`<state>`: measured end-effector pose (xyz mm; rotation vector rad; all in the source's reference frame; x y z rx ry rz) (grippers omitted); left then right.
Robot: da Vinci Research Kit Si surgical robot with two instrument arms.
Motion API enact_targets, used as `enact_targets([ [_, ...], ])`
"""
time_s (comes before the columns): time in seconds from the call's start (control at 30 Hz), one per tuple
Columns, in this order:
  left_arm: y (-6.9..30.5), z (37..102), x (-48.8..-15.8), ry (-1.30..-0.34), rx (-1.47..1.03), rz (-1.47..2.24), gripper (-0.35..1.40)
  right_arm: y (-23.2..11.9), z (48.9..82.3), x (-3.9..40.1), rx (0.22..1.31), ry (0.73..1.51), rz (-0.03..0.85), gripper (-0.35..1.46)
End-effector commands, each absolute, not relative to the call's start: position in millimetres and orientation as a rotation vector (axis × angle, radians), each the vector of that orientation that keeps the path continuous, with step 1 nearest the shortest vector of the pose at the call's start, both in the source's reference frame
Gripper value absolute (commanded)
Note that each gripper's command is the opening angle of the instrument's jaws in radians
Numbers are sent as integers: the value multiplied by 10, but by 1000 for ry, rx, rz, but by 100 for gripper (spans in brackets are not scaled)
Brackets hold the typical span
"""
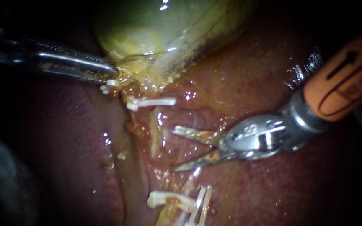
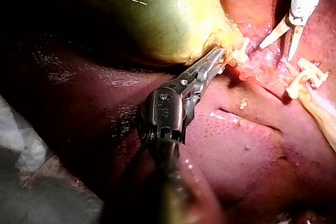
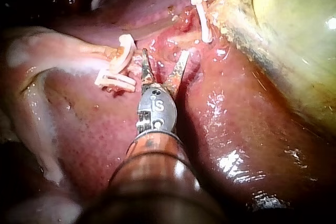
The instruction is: Go back from the cut right tube
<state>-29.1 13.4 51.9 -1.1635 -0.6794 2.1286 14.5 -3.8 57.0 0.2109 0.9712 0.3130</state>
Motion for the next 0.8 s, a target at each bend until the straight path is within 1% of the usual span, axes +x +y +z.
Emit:
enact_targets([
  [0.03,134,519,-291,-680,-1164,2129,-35,-35,567,138,216,968,314,143],
  [0.2,134,519,-291,-680,-1164,2128,-35,-26,557,99,237,980,240,143],
  [0.3,134,518,-291,-680,-1164,2128,-35,-20,550,83,241,967,201,143],
  [0.43,134,518,-291,-680,-1163,2128,-35,-8,539,75,249,934,165,143],
  [0.57,134,518,-291,-679,-1163,2128,-35,-3,533,74,260,917,154,143],
  [0.8,127,525,-297,-669,-1166,2129,-35,-3,536,75,259,917,154,143],
])
